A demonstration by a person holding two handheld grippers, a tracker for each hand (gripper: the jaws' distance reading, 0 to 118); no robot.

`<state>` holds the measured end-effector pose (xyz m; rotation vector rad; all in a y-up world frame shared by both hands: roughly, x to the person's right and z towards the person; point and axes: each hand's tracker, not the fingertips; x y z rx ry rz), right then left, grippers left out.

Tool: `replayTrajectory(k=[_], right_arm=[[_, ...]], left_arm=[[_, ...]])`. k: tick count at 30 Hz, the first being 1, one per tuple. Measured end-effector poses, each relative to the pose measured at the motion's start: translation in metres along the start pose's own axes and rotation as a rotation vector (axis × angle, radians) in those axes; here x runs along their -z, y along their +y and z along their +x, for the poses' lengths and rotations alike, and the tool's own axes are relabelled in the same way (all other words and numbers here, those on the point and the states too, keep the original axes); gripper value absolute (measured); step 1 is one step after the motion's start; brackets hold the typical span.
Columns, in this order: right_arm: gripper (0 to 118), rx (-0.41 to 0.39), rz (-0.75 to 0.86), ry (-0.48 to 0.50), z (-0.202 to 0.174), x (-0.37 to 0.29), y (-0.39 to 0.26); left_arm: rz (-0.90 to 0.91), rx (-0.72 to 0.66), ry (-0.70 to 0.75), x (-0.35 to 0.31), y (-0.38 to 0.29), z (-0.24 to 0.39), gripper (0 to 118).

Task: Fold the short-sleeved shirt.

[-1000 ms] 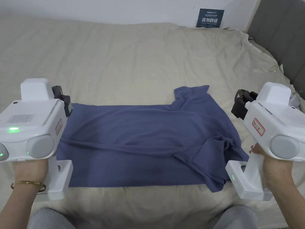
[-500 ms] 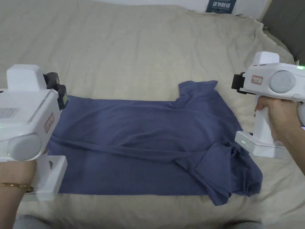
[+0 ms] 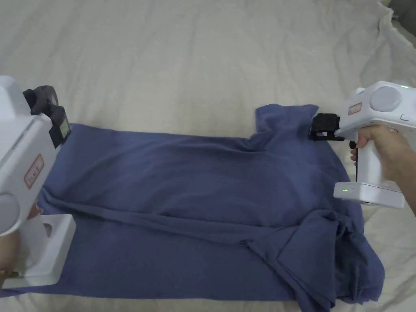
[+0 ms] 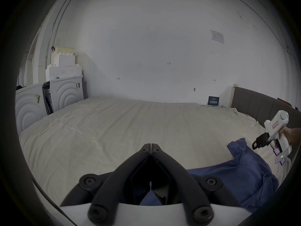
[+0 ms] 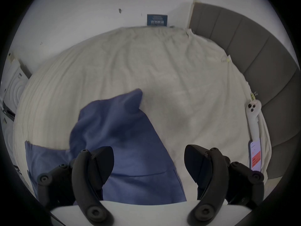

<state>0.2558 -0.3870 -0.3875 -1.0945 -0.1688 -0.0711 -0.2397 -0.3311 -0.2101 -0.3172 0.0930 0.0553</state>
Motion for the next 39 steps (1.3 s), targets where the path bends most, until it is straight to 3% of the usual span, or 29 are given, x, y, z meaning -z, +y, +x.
replayTrajectory(k=[5,9,11,12,13,14,16,17,18,21,24,26,35,37,39], right_arm=[[87,0.057,-0.065,-0.036,0.006,0.027,-0.001],[42,0.080,-0.066,-0.034,0.009,0.035,-0.001],[31,0.090,-0.067,-0.020,0.008,0.037,0.001],[8,0.081,-0.069,-0.019,0.007,0.036,0.002],[2,0.066,-0.066,-0.014,0.007,0.035,0.003],[2,0.065,-0.064,-0.008,0.005,0.034,0.004],[2,0.052,-0.075,-0.022,0.002,0.031,0.006],[2,0.028,-0.070,-0.029,0.002,0.028,0.006],[1,0.023,-0.067,-0.029,0.001,0.025,0.006],[1,0.021,-0.045,-0.023,0.002,0.017,0.007],[1,0.019,-0.022,-0.013,0.003,0.008,0.008],[1,0.029,0.000,0.013,0.004,0.001,0.007],[1,0.006,0.025,0.022,0.000,-0.014,0.004],[1,0.004,0.025,0.022,0.000,-0.014,0.004],[1,0.010,0.025,0.027,0.001,-0.014,0.003]], left_arm=[[-0.025,0.001,0.012,0.017,-0.005,-0.002,0],[-0.060,0.006,0.010,0.030,-0.009,0.002,0],[-0.083,0.003,0.009,0.036,-0.011,0.004,0],[-0.094,-0.002,0.009,0.038,-0.011,0.005,0],[-0.103,-0.010,0.010,0.039,-0.012,0.007,0],[-0.119,-0.024,0.006,0.041,-0.012,0.007,0],[-0.157,-0.049,-0.002,0.047,-0.010,0.007,11],[-0.166,-0.054,-0.010,0.049,-0.009,0.007,20],[-0.188,-0.048,-0.016,0.053,-0.006,0.006,39],[-0.299,-0.060,-0.048,0.071,0.008,-0.002,59],[-0.385,-0.106,-0.082,0.098,0.024,-0.019,107],[-0.455,-0.117,-0.102,0.123,0.032,-0.037,117],[-0.832,0.030,0.016,0.206,0.018,-0.066,116],[-0.888,0.109,0.054,0.205,0.008,-0.058,105],[-0.906,0.175,0.068,0.210,0.002,-0.055,87]])
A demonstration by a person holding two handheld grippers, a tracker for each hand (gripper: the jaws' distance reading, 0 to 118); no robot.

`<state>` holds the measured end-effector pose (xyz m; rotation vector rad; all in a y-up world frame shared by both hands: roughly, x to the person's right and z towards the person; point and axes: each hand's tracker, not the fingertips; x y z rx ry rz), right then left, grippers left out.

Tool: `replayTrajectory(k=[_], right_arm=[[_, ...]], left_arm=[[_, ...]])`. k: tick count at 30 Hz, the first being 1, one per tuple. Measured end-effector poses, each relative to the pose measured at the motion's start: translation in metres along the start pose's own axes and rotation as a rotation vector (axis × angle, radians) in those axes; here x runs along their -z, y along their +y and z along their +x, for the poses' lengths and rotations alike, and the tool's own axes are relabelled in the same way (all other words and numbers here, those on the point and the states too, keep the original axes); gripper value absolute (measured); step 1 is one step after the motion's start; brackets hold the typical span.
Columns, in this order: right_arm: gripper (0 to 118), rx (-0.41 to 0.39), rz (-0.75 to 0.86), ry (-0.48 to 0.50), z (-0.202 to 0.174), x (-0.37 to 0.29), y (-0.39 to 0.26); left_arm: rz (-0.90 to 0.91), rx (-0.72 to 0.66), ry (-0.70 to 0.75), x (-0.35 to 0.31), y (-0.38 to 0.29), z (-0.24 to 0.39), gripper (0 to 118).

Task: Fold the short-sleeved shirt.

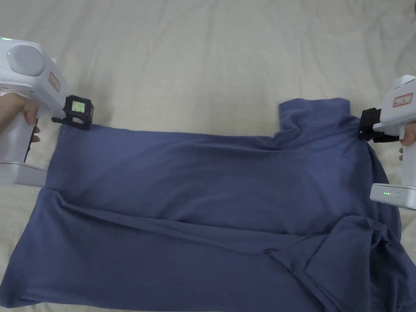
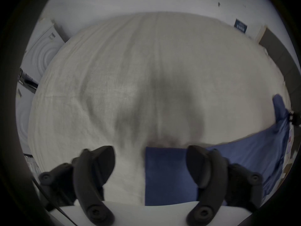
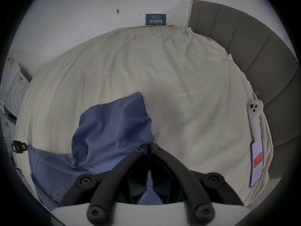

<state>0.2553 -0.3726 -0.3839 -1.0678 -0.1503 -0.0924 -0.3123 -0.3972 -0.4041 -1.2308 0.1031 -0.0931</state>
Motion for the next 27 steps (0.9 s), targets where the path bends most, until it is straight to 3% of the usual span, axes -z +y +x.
replayTrajectory(k=[2,4,6,8,14,19,27], right_arm=[[1,-0.002,-0.003,0.003,0.000,0.001,-0.001],[1,-0.011,-0.004,-0.003,0.000,0.003,0.000],[1,-0.017,-0.007,-0.004,0.000,0.003,0.000],[1,-0.018,-0.006,-0.006,-0.001,0.002,0.000],[1,-0.015,0.011,-0.010,0.001,-0.008,-0.002],[1,0.014,0.079,-0.006,0.007,-0.036,-0.009],[1,0.036,0.164,0.017,0.021,-0.104,-0.042]], left_arm=[[0.014,-0.011,0.000,0.003,-0.001,0.004,80],[0.018,-0.026,-0.017,0.007,-0.001,0.005,62],[0.022,-0.043,-0.034,0.009,-0.001,0.007,22],[0.022,-0.065,-0.077,0.009,-0.004,0.011,0],[0.076,-0.105,-0.084,-0.004,-0.009,0.005,0],[0.256,-0.174,-0.132,-0.051,-0.026,-0.016,0],[0.346,-0.257,-0.190,-0.123,-0.074,-0.041,0]])
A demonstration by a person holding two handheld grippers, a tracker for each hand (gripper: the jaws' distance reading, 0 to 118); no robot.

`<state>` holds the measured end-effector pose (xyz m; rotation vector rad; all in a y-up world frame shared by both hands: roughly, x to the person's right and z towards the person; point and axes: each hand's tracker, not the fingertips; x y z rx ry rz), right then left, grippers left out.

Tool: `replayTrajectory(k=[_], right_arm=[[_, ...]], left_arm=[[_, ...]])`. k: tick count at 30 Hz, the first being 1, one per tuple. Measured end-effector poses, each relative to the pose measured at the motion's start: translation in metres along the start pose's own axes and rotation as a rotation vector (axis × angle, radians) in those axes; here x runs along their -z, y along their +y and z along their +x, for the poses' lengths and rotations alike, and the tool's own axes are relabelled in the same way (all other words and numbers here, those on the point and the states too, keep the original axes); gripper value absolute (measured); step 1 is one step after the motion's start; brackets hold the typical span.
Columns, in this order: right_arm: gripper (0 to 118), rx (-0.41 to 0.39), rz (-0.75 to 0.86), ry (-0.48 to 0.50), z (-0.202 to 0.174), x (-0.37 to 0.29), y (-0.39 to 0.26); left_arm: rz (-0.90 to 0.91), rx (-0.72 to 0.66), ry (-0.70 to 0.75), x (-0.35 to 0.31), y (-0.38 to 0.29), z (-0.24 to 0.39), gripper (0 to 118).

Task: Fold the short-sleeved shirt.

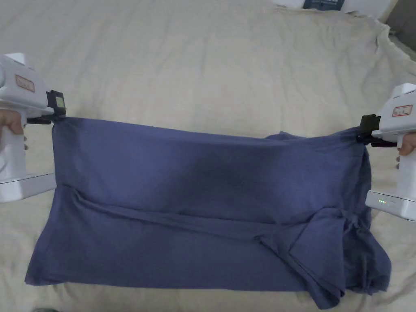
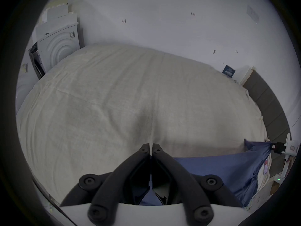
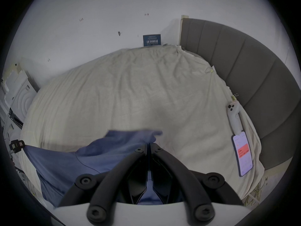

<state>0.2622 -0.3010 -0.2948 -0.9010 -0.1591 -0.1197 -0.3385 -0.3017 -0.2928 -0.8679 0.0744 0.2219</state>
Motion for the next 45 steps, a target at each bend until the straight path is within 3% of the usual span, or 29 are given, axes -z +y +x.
replayTrajectory(k=[9,14,28,32,34,35,36,38,39,42,45], right_arm=[[1,0.028,0.079,0.038,0.026,-0.090,-0.067],[1,0.034,0.063,0.036,0.039,-0.109,-0.120],[1,0.146,-0.145,-0.044,0.054,-0.053,-0.229],[2,0.112,-0.156,-0.071,0.049,-0.046,-0.236],[6,0.101,-0.157,-0.066,0.050,-0.045,-0.237],[16,0.098,-0.153,-0.060,0.051,-0.048,-0.236],[42,0.093,-0.151,-0.057,0.051,-0.051,-0.234],[95,0.022,-0.113,-0.084,0.053,-0.062,-0.228],[110,-0.026,-0.088,-0.112,0.053,-0.068,-0.223],[112,-0.156,0.042,-0.211,0.050,-0.095,-0.203],[112,-0.187,0.251,-0.255,0.042,-0.128,-0.184]], left_arm=[[0.036,0.001,-0.050,-0.066,-0.056,-0.025,0],[0.028,-0.002,-0.065,-0.080,-0.100,-0.041,0],[-0.152,-0.009,0.065,-0.052,-0.218,-0.042,0],[-0.161,0.014,0.093,-0.045,-0.228,-0.038,0],[-0.145,0.019,0.098,-0.048,-0.226,-0.037,18],[-0.140,0.028,0.087,-0.052,-0.223,-0.039,34],[-0.137,0.034,0.094,-0.054,-0.220,-0.041,63],[-0.101,0.044,0.129,-0.063,-0.209,-0.046,98],[-0.057,0.032,0.146,-0.069,-0.202,-0.049,111],[0.058,0.001,0.154,-0.091,-0.176,-0.051,115],[0.178,0.049,0.154,-0.111,-0.152,-0.038,115]])
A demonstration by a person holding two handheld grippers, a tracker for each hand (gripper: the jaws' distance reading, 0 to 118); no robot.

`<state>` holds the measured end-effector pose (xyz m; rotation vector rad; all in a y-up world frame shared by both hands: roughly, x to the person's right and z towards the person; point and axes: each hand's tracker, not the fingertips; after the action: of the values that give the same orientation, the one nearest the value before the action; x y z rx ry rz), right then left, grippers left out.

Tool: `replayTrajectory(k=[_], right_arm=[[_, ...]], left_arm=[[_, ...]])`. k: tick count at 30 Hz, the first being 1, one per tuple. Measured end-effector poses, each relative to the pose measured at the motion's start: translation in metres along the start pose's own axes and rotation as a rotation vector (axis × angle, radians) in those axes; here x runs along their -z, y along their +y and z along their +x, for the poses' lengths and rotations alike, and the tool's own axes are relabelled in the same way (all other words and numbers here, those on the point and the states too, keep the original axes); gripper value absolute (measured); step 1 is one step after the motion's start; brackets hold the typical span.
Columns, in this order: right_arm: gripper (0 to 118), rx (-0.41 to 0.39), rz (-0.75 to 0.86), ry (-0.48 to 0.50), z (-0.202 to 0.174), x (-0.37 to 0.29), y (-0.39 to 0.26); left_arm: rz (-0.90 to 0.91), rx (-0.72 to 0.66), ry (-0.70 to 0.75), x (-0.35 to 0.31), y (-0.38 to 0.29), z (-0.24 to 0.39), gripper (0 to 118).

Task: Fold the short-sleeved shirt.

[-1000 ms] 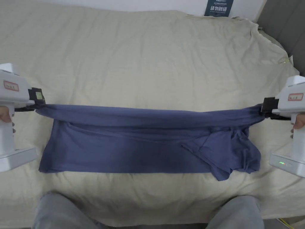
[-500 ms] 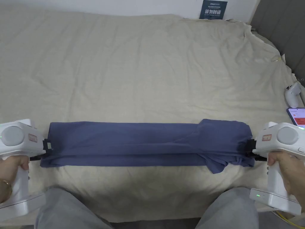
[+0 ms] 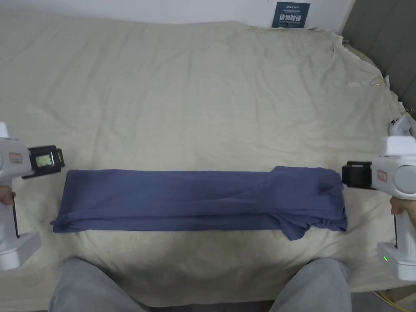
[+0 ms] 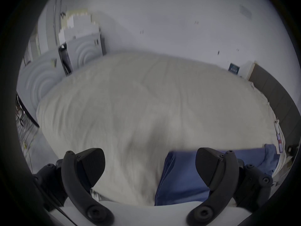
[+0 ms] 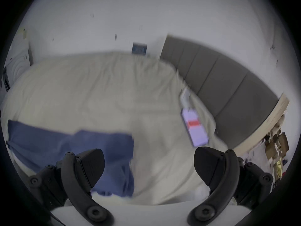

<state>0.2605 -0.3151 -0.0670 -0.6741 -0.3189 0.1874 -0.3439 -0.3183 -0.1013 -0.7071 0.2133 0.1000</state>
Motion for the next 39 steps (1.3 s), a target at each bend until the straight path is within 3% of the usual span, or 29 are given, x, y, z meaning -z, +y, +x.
replayTrajectory(k=[6,11,14,16,17,18,19,21,25,34,39], right_arm=[[112,0.161,0.345,0.138,-0.005,-0.046,0.026],[115,0.165,0.463,0.163,-0.027,-0.059,0.022],[111,0.143,0.468,0.197,-0.038,-0.058,0.016],[82,0.147,0.470,0.219,-0.043,-0.058,0.011],[60,0.164,0.468,0.234,-0.046,-0.057,0.009],[27,0.183,0.454,0.236,-0.048,-0.056,0.008],[8,0.205,0.446,0.241,-0.051,-0.053,0.007],[0,0.220,0.447,0.246,-0.053,-0.049,0.004],[0,0.225,0.421,0.268,-0.058,-0.046,0.002],[0,0.257,0.400,0.269,-0.058,-0.045,0.001],[0,0.263,0.370,0.278,-0.053,-0.043,0.002]], left_arm=[[0.346,0.041,-0.030,-0.036,0.010,0.045,113],[0.463,0.071,-0.078,-0.047,-0.003,0.076,108],[0.495,0.064,-0.126,-0.050,-0.015,0.083,74],[0.505,0.066,-0.135,-0.052,-0.021,0.086,36],[0.505,0.065,-0.138,-0.052,-0.023,0.087,21],[0.506,0.061,-0.137,-0.051,-0.025,0.089,5],[0.505,0.058,-0.135,-0.051,-0.026,0.090,0],[0.501,0.049,-0.142,-0.052,-0.028,0.090,0],[0.463,0.101,-0.145,-0.049,-0.030,0.095,0],[0.431,0.076,-0.180,-0.047,-0.029,0.093,0],[0.245,-0.028,-0.386,-0.037,-0.004,0.067,0]])
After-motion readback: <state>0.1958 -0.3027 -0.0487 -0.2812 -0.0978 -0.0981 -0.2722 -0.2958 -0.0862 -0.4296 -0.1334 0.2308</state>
